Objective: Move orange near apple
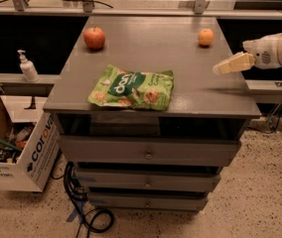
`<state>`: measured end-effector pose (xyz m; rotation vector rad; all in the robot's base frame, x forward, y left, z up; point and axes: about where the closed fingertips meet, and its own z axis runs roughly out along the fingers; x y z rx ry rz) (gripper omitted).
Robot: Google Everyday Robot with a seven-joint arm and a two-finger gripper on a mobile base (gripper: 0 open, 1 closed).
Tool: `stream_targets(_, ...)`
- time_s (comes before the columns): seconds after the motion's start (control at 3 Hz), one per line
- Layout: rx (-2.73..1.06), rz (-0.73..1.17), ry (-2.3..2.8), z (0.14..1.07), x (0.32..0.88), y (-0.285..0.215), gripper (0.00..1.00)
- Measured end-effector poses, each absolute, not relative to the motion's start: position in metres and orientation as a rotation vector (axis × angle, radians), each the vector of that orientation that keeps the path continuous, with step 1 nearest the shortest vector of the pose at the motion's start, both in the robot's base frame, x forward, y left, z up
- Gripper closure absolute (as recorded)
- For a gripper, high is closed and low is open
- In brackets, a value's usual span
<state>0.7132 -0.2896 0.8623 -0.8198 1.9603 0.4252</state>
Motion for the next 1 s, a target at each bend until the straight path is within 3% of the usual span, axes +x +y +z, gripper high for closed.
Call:
stream_targets(0.33,-0.818,0.414,1.944,0.860,0.720,-0.285,0.00)
stream_targets(1.0,-0.674,0.407,1.865,0.847,0.798,-0.271,0.00)
